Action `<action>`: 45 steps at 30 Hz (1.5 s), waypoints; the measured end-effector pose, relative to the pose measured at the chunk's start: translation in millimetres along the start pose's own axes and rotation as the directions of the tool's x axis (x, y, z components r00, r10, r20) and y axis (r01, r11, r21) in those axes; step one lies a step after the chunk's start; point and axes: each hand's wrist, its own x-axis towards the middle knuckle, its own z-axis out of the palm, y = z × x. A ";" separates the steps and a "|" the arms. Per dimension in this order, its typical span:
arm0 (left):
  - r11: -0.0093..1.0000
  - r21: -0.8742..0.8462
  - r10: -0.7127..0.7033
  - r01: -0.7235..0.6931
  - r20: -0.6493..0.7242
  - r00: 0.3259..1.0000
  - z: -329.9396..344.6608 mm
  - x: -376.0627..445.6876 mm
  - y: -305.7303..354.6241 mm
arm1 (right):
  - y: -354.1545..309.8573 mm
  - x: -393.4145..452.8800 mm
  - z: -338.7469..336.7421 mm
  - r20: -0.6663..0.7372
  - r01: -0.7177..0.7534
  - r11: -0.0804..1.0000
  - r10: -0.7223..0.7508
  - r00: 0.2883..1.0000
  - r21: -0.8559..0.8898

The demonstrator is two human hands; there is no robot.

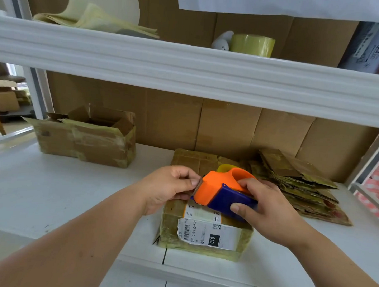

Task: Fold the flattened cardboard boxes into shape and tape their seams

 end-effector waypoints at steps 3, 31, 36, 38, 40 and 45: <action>0.999 0.035 0.016 -0.016 -0.004 1.000 1.7 3.0 2.6 | 5.3 2.3 -0.8 0.009 -0.010 1.000 0.010 1.000 0.014; 0.986 0.166 0.030 0.030 -0.349 0.937 13.9 7.7 20.8 | 15.0 26.3 -18.7 0.001 0.265 0.951 -0.268 0.963 -0.159; 0.973 0.225 0.036 0.058 -0.394 0.919 10.4 4.6 21.5 | 9.5 35.4 -19.4 -0.058 0.314 0.912 -0.341 0.938 -0.265; 0.965 0.252 0.043 0.077 -0.438 0.898 13.0 2.0 14.6 | 8.0 37.4 -17.0 -0.042 0.319 0.892 -0.349 0.936 -0.320; 0.955 0.283 0.056 0.094 -0.480 0.876 16.7 -0.5 10.6 | 7.7 37.7 -15.1 -0.036 0.327 0.876 -0.362 0.932 -0.354; 0.975 0.149 -0.084 0.162 -0.429 0.899 6.8 -6.1 22.5 | 1.1 39.9 -20.8 -0.072 0.336 0.856 -0.393 0.917 -0.392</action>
